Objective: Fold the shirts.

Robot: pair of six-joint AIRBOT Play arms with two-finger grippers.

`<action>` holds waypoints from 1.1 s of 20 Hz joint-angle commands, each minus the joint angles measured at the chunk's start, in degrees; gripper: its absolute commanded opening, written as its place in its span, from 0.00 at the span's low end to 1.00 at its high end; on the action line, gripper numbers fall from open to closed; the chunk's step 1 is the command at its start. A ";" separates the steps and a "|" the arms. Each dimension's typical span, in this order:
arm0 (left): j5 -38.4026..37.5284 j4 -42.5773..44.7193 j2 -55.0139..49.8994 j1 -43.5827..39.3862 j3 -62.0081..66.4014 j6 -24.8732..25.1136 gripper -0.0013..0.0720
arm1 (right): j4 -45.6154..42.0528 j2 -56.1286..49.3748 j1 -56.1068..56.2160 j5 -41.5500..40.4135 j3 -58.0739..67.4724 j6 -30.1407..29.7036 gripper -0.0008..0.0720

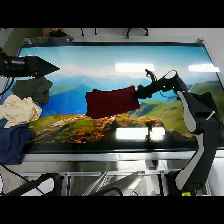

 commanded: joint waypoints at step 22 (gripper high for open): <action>-1.79 0.07 0.02 0.04 -0.02 -0.02 0.03 | -11.41 20.59 -49.00 2.27 9.64 38.95 0.04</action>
